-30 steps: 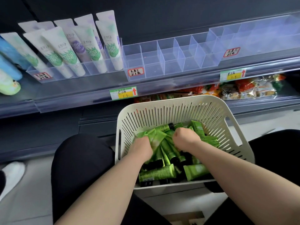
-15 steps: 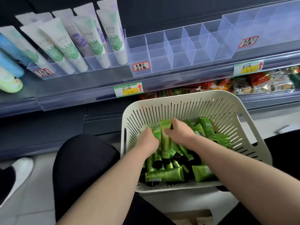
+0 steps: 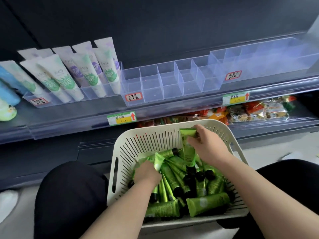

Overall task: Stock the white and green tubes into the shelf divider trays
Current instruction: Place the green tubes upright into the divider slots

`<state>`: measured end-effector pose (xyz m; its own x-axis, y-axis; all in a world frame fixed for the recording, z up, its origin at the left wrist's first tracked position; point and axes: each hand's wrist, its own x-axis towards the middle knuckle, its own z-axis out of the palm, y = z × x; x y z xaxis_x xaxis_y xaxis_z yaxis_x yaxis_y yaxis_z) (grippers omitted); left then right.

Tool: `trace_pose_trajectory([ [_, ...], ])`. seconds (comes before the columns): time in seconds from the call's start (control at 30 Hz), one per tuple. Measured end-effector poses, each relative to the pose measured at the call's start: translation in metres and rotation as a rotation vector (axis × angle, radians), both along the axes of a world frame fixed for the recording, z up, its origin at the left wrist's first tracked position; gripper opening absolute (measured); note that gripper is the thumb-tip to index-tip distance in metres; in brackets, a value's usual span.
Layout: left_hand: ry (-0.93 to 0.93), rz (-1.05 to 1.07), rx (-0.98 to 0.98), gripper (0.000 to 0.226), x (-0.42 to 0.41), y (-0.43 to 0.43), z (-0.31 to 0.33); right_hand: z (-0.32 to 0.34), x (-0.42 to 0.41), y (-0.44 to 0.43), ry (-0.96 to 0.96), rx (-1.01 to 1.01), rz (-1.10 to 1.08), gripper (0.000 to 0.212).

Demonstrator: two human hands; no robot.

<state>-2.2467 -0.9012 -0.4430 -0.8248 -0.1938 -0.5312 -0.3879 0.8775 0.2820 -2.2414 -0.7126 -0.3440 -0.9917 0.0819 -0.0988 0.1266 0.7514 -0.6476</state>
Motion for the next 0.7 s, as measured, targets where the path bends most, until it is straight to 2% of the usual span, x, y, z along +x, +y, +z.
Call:
trace_pose_trajectory([
  [0.07, 0.041, -0.097, -0.018, 0.041, -0.001, -0.004, 0.013, 0.006, -0.003, 0.002, 0.046, -0.037, -0.014, 0.019],
  [0.17, 0.141, -0.129, 0.123, 0.040, 0.001, -0.005, 0.043, 0.019, -0.005, 0.002, 0.126, -0.080, -0.023, 0.015],
  [0.23, 0.281, -0.135, 0.185, 0.031, 0.000, -0.012, 0.073, 0.029, -0.003, -0.001, 0.190, -0.101, -0.031, 0.011],
  [0.3, 0.486, -0.154, 0.203, 0.033, -0.009, -0.025, 0.104, 0.041, -0.003, -0.005, 0.260, -0.115, -0.035, 0.010],
  [0.37, 0.631, -0.149, 0.338, 0.034, -0.023, -0.039, 0.140, 0.058, -0.005, -0.011, 0.314, -0.149, -0.026, 0.010],
  [0.43, 0.722, -0.142, 0.460, 0.026, -0.039, -0.052, 0.177, 0.078, -0.012, -0.020, 0.360, -0.182, -0.006, 0.015],
  [0.6, 0.950, -0.170, 0.440, 0.014, -0.097, -0.066, 0.256, 0.125, -0.052, -0.049, 0.502, -0.262, 0.021, 0.018],
  [0.7, 1.037, -0.191, 0.329, 0.012, -0.132, -0.067, 0.282, 0.148, -0.083, -0.063, 0.581, -0.318, 0.012, 0.019],
])
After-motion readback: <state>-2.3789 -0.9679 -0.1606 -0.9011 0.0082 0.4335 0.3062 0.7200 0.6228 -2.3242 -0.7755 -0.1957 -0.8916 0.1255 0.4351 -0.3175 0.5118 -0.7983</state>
